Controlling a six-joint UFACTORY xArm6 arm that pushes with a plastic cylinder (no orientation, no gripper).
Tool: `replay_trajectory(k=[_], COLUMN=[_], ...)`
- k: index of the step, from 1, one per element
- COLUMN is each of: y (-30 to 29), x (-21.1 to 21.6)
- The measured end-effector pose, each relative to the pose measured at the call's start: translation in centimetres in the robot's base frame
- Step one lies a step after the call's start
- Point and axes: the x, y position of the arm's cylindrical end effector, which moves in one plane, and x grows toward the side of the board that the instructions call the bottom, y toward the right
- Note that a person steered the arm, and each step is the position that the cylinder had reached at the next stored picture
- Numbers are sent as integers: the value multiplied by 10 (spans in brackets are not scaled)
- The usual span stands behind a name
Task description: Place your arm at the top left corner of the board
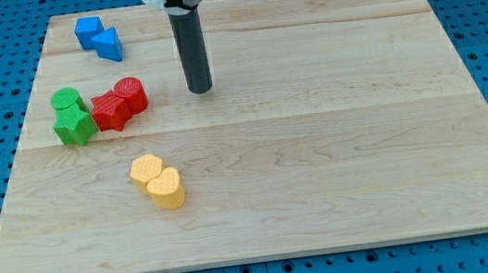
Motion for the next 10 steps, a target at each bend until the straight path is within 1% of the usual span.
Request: replay_trajectory(k=[3, 5, 6, 7, 8, 9, 10], y=[0, 0, 0, 0, -19, -75, -170], x=[-13, -15, -48, -91, -136, -165, -178])
